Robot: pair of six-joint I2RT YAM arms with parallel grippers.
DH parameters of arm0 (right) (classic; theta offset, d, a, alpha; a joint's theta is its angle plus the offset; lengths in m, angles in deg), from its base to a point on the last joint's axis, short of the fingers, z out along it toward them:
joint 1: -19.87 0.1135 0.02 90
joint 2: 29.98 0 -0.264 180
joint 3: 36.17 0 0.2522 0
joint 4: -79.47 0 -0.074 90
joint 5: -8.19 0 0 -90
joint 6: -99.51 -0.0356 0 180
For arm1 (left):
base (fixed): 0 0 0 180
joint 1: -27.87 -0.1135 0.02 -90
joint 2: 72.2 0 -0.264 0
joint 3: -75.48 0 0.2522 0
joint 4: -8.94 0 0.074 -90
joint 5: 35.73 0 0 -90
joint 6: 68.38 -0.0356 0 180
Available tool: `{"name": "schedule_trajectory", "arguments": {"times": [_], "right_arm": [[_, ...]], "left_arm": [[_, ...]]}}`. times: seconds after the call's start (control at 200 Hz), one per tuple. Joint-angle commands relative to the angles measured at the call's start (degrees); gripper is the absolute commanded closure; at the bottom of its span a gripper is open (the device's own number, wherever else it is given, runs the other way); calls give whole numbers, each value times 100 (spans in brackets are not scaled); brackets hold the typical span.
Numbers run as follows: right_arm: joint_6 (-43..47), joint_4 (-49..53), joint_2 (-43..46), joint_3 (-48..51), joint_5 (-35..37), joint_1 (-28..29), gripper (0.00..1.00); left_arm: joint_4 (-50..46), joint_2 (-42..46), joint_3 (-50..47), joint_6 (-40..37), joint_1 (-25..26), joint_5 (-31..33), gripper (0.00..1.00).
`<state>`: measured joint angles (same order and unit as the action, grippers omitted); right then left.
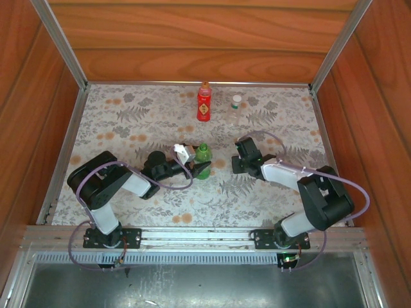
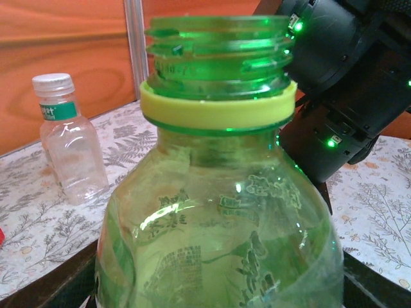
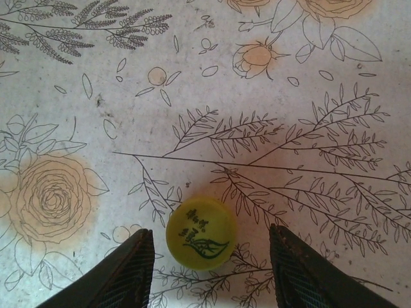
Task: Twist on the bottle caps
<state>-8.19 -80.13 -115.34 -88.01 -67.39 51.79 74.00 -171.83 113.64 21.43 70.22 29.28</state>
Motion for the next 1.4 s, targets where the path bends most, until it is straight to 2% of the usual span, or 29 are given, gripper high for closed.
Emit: {"name": "schedule_trajectory", "arguments": {"times": [0.0, 0.39, 0.65, 1.054, 1.394], "right_arm": [[-33, -79, -161, -163, -25, 36, 49], [33, -13, -582, -348, -158, 41, 56], [59, 78, -465, -326, -123, 40, 63], [35, 186, -216, -282, -128, 39, 66], [-29, 1543, 262, -843, -355, 101, 66]], "left_arm": [[160, -23, -12, 40, -42, -146, 32], [160, -109, 56, 66, -43, -219, 32], [159, -109, 51, 112, -42, -205, 32], [159, -118, 24, 77, -56, -152, 32], [159, -162, 48, 90, -62, -163, 32]]}}
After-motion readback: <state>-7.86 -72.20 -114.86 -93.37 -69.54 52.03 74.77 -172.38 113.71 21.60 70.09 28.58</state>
